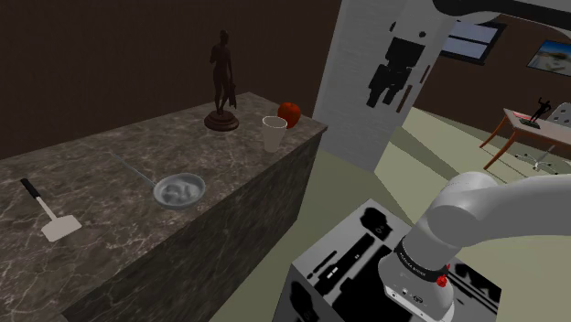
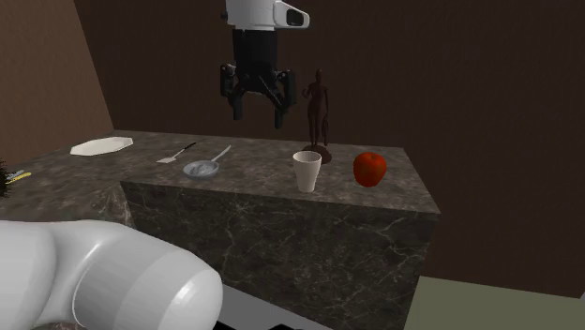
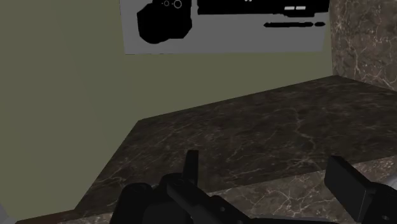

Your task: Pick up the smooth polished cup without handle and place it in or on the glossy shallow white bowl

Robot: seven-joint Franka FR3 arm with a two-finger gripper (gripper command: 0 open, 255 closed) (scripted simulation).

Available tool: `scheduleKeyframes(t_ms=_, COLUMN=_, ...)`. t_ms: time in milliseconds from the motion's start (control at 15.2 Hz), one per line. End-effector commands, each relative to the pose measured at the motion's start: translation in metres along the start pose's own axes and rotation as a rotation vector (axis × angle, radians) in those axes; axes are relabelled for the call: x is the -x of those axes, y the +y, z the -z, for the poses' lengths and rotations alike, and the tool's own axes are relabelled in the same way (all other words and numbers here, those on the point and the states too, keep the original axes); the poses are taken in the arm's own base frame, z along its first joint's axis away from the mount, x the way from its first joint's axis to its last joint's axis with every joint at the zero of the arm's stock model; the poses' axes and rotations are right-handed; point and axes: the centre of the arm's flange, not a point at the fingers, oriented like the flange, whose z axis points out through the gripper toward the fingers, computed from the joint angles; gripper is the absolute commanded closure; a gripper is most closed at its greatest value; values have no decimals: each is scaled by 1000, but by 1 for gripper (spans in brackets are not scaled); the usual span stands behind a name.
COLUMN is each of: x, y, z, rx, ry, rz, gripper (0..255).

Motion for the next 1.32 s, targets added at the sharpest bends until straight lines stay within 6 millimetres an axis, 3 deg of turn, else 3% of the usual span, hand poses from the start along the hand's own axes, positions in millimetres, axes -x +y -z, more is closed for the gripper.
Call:
scheduleKeyframes(t_ms=0, x=0, y=0, z=0, rx=0, ry=0, rz=0, gripper=0)
scheduleKeyframes(t_ms=1254, x=-208, y=29, z=-134, rx=-51, ry=18, rz=49, gripper=0)
